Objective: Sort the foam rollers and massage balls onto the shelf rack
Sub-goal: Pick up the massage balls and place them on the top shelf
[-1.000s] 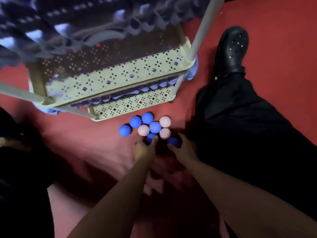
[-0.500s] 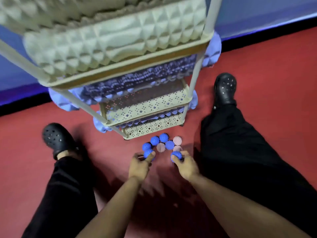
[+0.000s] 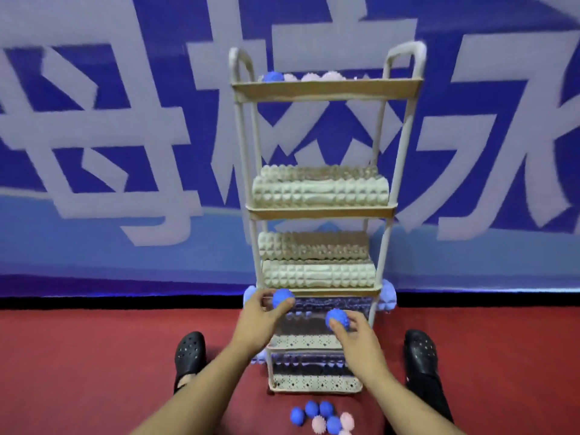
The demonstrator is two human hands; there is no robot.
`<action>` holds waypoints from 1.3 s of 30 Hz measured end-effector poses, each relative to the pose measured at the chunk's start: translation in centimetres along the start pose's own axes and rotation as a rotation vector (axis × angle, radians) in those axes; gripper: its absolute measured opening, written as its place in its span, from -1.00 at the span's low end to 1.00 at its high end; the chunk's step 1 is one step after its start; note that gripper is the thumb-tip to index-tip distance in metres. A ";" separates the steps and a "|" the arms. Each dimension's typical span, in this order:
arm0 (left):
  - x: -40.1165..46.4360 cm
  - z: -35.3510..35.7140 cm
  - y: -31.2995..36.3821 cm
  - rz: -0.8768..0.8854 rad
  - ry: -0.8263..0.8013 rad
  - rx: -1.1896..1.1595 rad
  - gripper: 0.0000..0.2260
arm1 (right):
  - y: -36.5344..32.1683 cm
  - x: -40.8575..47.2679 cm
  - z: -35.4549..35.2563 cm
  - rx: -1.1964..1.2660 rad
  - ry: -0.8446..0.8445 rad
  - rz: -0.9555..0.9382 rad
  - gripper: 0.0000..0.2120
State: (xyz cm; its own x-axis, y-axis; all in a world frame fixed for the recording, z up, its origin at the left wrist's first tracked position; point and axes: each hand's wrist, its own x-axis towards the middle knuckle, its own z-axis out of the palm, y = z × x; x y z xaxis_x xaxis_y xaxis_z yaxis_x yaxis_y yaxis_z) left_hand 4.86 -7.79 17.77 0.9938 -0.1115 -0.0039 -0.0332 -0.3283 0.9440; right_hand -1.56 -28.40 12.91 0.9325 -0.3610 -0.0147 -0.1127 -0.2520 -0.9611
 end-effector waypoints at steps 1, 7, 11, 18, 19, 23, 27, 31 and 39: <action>-0.4 -0.9 2.2 0.044 0.012 -0.008 -0.77 | -2.7 -0.2 -0.5 -0.009 -0.014 -0.045 -0.81; -1.3 -6.0 12.1 0.244 0.095 -0.042 -0.50 | -16.0 -0.2 -3.2 -0.069 0.016 -0.350 -0.73; -1.0 -8.3 17.3 0.345 0.119 -0.001 -0.55 | -22.6 0.0 -4.9 -0.164 -0.018 -0.492 -0.72; 1.9 -10.2 26.6 0.559 0.196 0.115 -0.60 | -32.3 3.3 -7.4 -0.390 0.092 -0.717 -0.60; 2.7 -10.4 27.8 0.597 0.213 0.139 -0.60 | -33.6 4.0 -7.7 -0.409 0.116 -0.735 -0.59; 6.6 -10.7 32.5 0.709 0.249 0.280 -0.57 | -37.9 7.3 -8.8 -0.434 0.205 -0.788 -0.53; 9.9 -10.1 35.7 0.707 0.321 0.313 -0.55 | -40.6 10.1 -9.6 -0.443 0.298 -0.702 -0.54; 12.4 -8.6 36.1 0.627 0.301 0.314 -0.59 | -40.4 13.1 -9.9 -0.492 0.344 -0.599 -0.62; 14.8 -7.0 35.0 0.644 0.365 0.388 -0.73 | -38.9 16.0 -9.6 -0.636 0.426 -0.632 -0.77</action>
State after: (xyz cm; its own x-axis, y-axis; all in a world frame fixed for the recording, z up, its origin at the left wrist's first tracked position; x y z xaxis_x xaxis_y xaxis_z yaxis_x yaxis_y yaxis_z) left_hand 19.13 -14.41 53.07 0.7377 -0.0994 0.6677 -0.5746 -0.6117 0.5438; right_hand 14.44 -32.97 52.66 0.6975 -0.2554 0.6695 0.0833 -0.8991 -0.4298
